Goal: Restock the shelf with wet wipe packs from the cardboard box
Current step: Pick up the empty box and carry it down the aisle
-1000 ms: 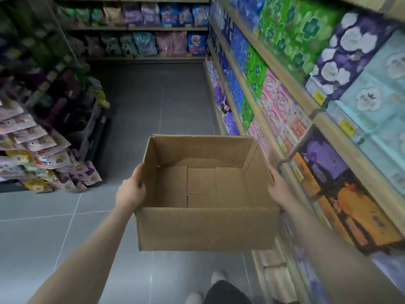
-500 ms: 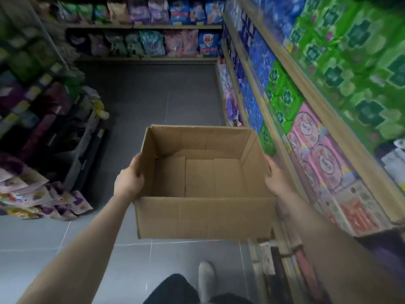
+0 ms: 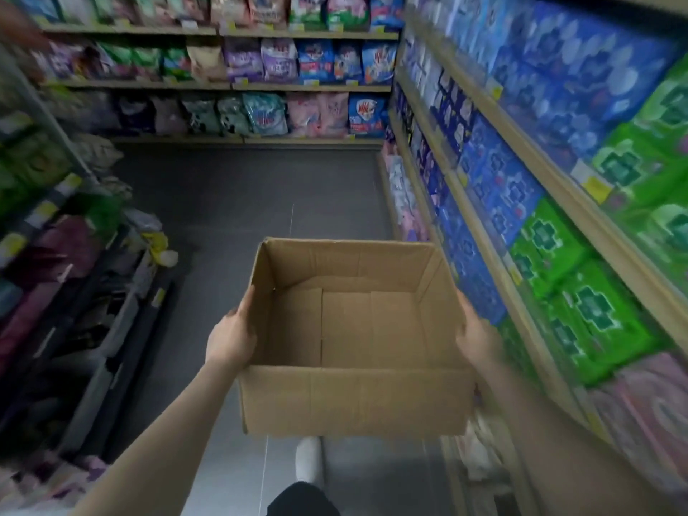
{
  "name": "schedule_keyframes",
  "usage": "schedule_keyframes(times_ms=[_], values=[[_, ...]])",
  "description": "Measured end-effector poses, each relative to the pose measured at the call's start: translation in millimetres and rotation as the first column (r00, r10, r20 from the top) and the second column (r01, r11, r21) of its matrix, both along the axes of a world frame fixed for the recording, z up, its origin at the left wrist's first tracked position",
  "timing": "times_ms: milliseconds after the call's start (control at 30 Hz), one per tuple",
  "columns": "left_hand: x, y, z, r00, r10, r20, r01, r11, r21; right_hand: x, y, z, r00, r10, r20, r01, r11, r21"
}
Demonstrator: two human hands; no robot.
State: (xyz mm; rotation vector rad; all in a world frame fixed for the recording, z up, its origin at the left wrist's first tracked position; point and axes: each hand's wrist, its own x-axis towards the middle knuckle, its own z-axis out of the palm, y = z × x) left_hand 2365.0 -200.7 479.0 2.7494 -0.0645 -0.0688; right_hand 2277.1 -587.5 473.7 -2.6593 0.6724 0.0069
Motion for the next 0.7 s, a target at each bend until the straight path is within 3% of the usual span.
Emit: schedule_keyframes(times_ms=[267,433,700], values=[[205,-11,12,0.998,-0.017,-0.053,0.018,0.999,0.026,184,-3,12,0.997,-0.032,0.067,0.031,0.999,0.022],[319,-34,3,0.998,-0.016,-0.064,0.017,1.0,0.014,302,-35,0,0.998,0.002,0.069,0.001,0.999,-0.041],[514,-104,0,0.998,-0.021,-0.054,0.019,1.0,-0.024,499,-106,-5,1.0,-0.012,0.029,0.011,1.0,0.026]])
